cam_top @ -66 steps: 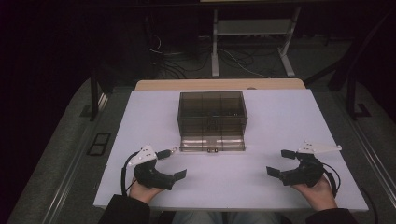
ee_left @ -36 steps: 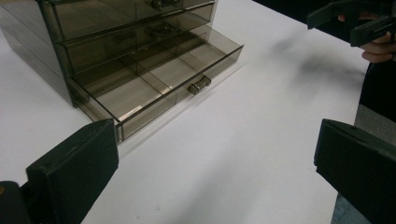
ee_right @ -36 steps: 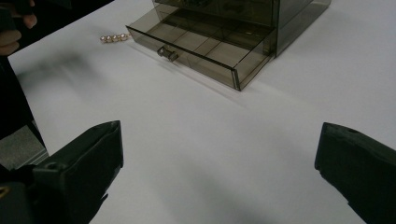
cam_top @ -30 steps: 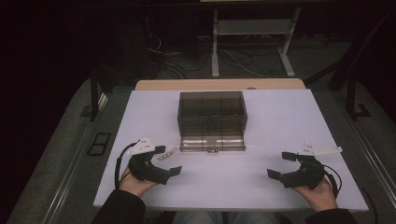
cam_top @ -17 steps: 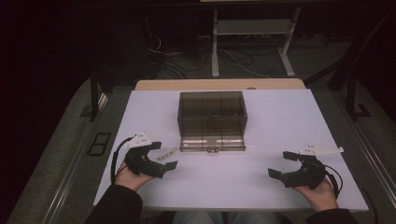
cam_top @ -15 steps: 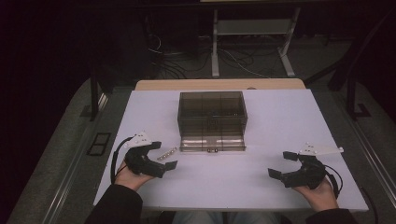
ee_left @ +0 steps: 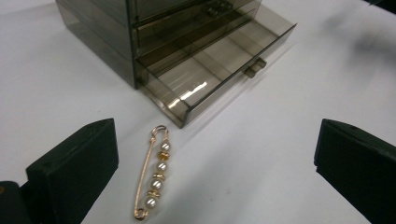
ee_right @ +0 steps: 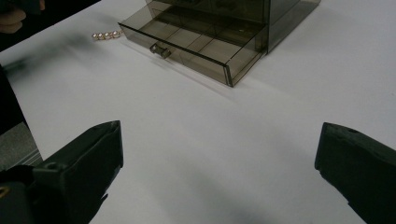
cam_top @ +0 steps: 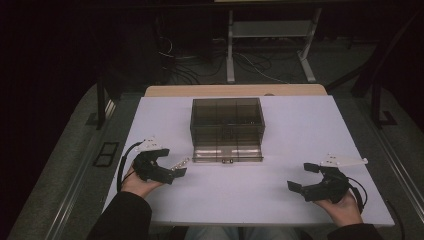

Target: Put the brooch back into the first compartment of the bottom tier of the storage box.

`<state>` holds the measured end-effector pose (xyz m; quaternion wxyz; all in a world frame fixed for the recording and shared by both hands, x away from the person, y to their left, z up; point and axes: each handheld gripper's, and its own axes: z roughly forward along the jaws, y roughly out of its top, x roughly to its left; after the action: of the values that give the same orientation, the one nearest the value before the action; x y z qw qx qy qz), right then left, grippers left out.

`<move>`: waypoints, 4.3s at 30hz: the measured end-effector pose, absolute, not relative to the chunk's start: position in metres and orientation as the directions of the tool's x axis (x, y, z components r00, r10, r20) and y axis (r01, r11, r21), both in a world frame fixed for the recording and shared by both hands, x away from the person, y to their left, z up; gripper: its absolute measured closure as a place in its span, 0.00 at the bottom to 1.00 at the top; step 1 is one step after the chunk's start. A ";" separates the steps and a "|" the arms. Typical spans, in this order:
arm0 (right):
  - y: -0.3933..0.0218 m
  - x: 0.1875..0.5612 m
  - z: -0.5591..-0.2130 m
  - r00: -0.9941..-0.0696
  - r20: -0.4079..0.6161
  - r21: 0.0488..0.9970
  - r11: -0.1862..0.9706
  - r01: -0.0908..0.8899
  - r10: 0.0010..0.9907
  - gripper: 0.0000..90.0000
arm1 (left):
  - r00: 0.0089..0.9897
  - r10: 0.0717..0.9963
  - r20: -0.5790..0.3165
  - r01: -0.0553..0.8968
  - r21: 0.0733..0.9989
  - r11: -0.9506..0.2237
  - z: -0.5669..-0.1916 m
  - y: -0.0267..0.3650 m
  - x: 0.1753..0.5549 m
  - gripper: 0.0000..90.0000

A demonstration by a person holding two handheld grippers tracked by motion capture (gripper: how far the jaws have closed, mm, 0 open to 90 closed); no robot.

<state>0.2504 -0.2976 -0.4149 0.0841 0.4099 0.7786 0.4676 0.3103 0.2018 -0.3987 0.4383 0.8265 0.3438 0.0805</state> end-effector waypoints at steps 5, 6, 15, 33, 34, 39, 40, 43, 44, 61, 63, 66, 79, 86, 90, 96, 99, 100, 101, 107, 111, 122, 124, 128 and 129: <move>-0.297 0.251 -0.415 -0.646 0.254 0.794 0.226 0.564 0.720 0.01 | 0.749 0.644 -0.156 0.506 0.763 -0.404 -0.402 0.203 0.317 0.00; -0.297 0.251 -0.415 -0.647 0.254 0.793 0.228 0.565 0.719 0.01 | 0.748 0.647 -0.150 0.509 0.754 -0.414 -0.403 0.204 0.319 0.00; -0.297 0.251 -0.415 -0.649 0.252 0.794 0.230 0.563 0.718 0.01 | 0.747 0.651 -0.133 0.518 0.731 -0.445 -0.407 0.205 0.325 0.00; -0.295 0.251 -0.416 -0.659 0.246 0.789 0.248 0.562 0.711 0.01 | 0.778 0.619 -0.106 0.525 0.651 -0.549 -0.417 0.202 0.342 0.00; -0.295 0.251 -0.416 -0.660 0.245 0.789 0.249 0.561 0.711 0.01 | 0.782 0.615 -0.103 0.523 0.644 -0.558 -0.417 0.201 0.343 0.00; -0.295 0.251 -0.416 -0.660 0.246 0.789 0.249 0.562 0.710 0.01 | 0.792 0.602 -0.105 0.526 0.619 -0.583 -0.420 0.198 0.348 0.02; -0.295 0.251 -0.416 -0.660 0.245 0.789 0.249 0.561 0.710 0.01 | 0.791 0.603 -0.106 0.527 0.618 -0.583 -0.421 0.198 0.348 0.03; -0.295 0.251 -0.416 -0.661 0.245 0.790 0.250 0.561 0.709 0.01 | 0.787 0.608 -0.108 0.537 0.607 -0.586 -0.424 0.197 0.349 0.05; -0.295 0.251 -0.416 -0.661 0.245 0.790 0.250 0.561 0.709 0.01 | 0.789 0.606 -0.102 0.534 0.603 -0.593 -0.424 0.197 0.349 0.05; -0.294 0.251 -0.417 -0.671 0.237 0.791 0.261 0.553 0.702 0.01 | 0.798 0.595 -0.094 0.535 0.563 -0.629 -0.434 0.196 0.354 0.27; -0.294 0.251 -0.417 -0.672 0.237 0.791 0.262 0.553 0.702 0.01 | 0.807 0.585 -0.076 0.519 0.564 -0.642 -0.434 0.197 0.355 0.31; -0.294 0.251 -0.417 -0.672 0.237 0.792 0.261 0.552 0.702 0.01 | 0.806 0.587 -0.073 0.514 0.577 -0.635 -0.433 0.197 0.354 0.38; -0.294 0.251 -0.416 -0.671 0.242 0.791 0.258 0.555 0.701 0.01 | 0.824 0.566 -0.013 0.473 0.565 -0.676 -0.432 0.196 0.350 0.65; -0.296 0.251 -0.416 -0.674 0.244 0.792 0.257 0.553 0.698 0.01 | 0.838 0.546 -0.007 0.454 0.565 -0.689 -0.432 0.195 0.349 0.77; -0.296 0.251 -0.416 -0.675 0.246 0.793 0.256 0.553 0.696 0.01 | 0.839 0.544 -0.014 0.455 0.568 -0.686 -0.432 0.196 0.350 0.82; -0.295 0.251 -0.416 -0.677 0.245 0.793 0.259 0.552 0.694 0.01 | 0.828 0.554 -0.080 0.494 0.573 -0.654 -0.432 0.202 0.355 0.88; -0.296 0.251 -0.416 -0.677 0.245 0.793 0.259 0.552 0.694 0.01 | 0.815 0.567 -0.122 0.524 0.572 -0.630 -0.433 0.205 0.357 0.88; -0.296 0.251 -0.416 -0.676 0.246 0.793 0.257 0.553 0.695 0.01 | 0.806 0.575 -0.139 0.540 0.570 -0.619 -0.433 0.206 0.357 0.88; -0.296 0.251 -0.416 -0.676 0.246 0.793 0.257 0.553 0.695 0.01 | 0.803 0.579 -0.141 0.544 0.570 -0.616 -0.433 0.206 0.357 0.88; -0.296 0.251 -0.416 -0.674 0.247 0.793 0.254 0.554 0.696 0.01 | 0.794 0.587 -0.161 0.555 0.586 -0.591 -0.431 0.209 0.358 0.88; -0.296 0.251 -0.415 -0.674 0.249 0.793 0.254 0.554 0.696 0.01 | 0.785 0.594 -0.178 0.566 0.595 -0.571 -0.428 0.211 0.357 0.88; -0.296 0.250 -0.415 -0.673 0.250 0.792 0.252 0.556 0.696 0.01 | 0.776 0.596 -0.207 0.569 0.637 -0.520 -0.419 0.218 0.355 0.88; -0.296 0.250 -0.415 -0.673 0.251 0.793 0.251 0.555 0.696 0.01 | 0.781 0.589 -0.209 0.563 0.644 -0.518 -0.418 0.219 0.354 0.88; -0.297 0.250 -0.415 -0.674 0.249 0.794 0.251 0.553 0.696 0.01 | 0.781 0.586 -0.216 0.560 0.658 -0.503 -0.415 0.220 0.353 0.88; -0.297 0.250 -0.415 -0.674 0.249 0.794 0.251 0.553 0.696 0.01 | 0.781 0.585 -0.216 0.559 0.659 -0.503 -0.414 0.221 0.353 0.88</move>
<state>0.2503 -0.2968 -0.4153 0.0764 0.3968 0.7872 0.4659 0.3527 0.2210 -0.4144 0.3737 0.8667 0.3301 0.0177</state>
